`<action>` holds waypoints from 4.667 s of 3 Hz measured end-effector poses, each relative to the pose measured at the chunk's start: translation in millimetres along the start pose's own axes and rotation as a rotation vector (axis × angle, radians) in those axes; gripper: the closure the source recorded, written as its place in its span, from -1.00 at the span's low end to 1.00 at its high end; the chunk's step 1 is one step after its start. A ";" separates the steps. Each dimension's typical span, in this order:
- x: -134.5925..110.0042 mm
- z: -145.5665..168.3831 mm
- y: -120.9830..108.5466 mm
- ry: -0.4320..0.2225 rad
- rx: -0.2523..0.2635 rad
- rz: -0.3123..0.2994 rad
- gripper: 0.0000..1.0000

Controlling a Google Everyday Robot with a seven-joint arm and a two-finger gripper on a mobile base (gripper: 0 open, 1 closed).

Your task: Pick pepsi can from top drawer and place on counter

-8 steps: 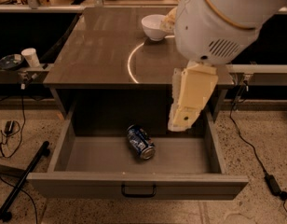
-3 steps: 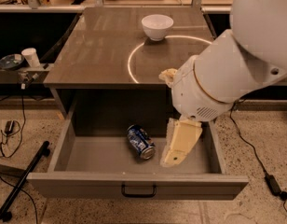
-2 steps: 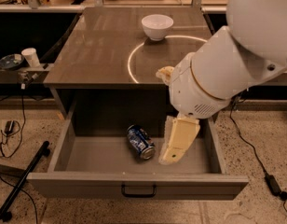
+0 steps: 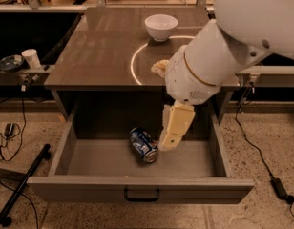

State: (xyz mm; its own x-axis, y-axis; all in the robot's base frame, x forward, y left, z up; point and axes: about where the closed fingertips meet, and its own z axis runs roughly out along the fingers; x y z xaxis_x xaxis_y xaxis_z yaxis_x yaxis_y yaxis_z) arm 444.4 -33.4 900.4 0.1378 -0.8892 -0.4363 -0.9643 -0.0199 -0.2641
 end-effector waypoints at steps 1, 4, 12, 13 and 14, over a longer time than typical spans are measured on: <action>15.2 27.9 -30.1 -0.011 -0.039 -0.008 -1.00; 38.1 33.7 -68.7 0.001 -0.042 -0.018 -1.00; 86.7 143.4 -32.5 -0.050 -0.161 0.116 -1.00; 89.4 148.5 -36.1 -0.052 -0.168 0.117 -1.00; 99.4 166.4 -43.9 -0.054 -0.193 0.130 -1.00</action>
Offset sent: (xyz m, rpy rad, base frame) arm 0.0619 -0.0064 -0.0378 -0.0040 0.0527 0.0332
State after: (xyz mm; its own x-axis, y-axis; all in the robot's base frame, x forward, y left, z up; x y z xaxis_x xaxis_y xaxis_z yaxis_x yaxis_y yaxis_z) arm 538.1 -44.9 725.5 0.0166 -0.8646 -0.5022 -0.9994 0.0017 -0.0360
